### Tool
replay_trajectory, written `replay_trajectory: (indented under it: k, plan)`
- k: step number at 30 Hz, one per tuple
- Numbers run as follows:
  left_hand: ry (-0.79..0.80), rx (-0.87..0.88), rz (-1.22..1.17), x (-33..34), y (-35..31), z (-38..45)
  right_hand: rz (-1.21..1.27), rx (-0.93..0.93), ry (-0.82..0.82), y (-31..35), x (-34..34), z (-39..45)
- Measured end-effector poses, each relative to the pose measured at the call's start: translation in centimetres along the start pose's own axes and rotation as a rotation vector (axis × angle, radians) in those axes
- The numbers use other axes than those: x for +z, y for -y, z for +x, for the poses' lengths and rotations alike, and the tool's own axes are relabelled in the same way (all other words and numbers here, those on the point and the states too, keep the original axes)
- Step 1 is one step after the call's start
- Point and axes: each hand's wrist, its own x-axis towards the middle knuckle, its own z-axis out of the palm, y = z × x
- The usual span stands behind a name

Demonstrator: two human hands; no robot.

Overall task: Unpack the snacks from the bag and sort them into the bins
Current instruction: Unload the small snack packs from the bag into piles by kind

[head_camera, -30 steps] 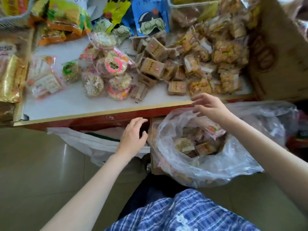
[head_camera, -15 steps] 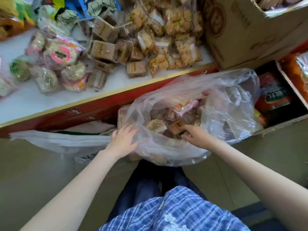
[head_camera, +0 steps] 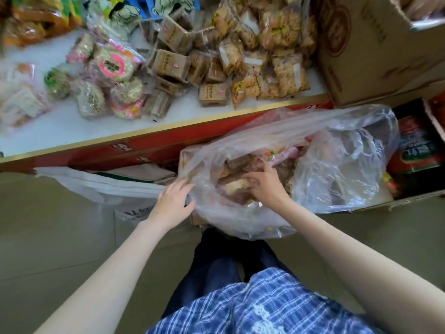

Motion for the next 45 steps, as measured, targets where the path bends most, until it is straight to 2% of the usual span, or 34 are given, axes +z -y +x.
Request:
replay_trajectory:
  k: [4, 7, 9, 11, 14, 18, 21, 26, 28, 31, 32, 37, 45]
  plan:
    - [-0.068, 0.045, -0.113, -0.6, -0.3, 0.5, -0.07, -0.206, -0.103, 2.1, -5.0, -1.3]
    - [-0.248, 0.112, -0.164, -2.5, -0.2, 0.8, 0.034, -0.25, -0.188, 4.3, -7.2, -0.1]
    - [-0.374, 0.137, -0.191, -3.9, 0.5, 0.9, 0.192, -0.271, -0.159, 6.7, -7.9, 1.5]
    - [-0.426, 0.104, -0.211, -5.3, 1.9, 0.7, 0.364, -0.298, -0.066, 9.8, -7.9, 2.8]
    - [-0.487, 0.02, -0.253, -6.7, 5.2, 0.1, 0.394, -0.311, 0.013, 14.5, -6.6, 5.5]
    - [-0.497, -0.12, -0.333, -7.5, 10.0, -1.2, 0.465, -0.267, -0.058, 20.1, -3.2, 9.8]
    - [-0.485, -0.172, -0.4, -8.0, 13.3, -1.9, 0.325, -0.31, -0.105, 24.8, -1.6, 13.5]
    - [-0.443, -0.219, -0.404, -9.7, 16.7, -2.3, 0.299, -0.414, -0.304, 33.4, -2.7, 19.7]
    - [-0.441, -0.23, -0.392, -10.2, 17.5, -2.1, 0.199, -0.391, -0.265, 35.1, -2.5, 22.2]
    - [-0.459, -0.219, -0.404, -10.5, 17.9, -1.7, -0.128, -0.341, -0.126, 34.8, -1.5, 23.2]
    - [-0.463, -0.204, -0.415, -10.5, 17.8, -1.5, -0.166, -0.338, -0.102, 34.3, -1.3, 22.9]
    - [-0.412, -0.113, -0.418, -10.5, 15.4, 0.3, -0.098, -0.354, -0.162, 28.5, -2.6, 18.6]
    - [-0.308, 0.188, -0.262, -9.7, 7.2, 3.8, -0.093, -0.037, -0.33, 10.9, -8.4, 5.3]
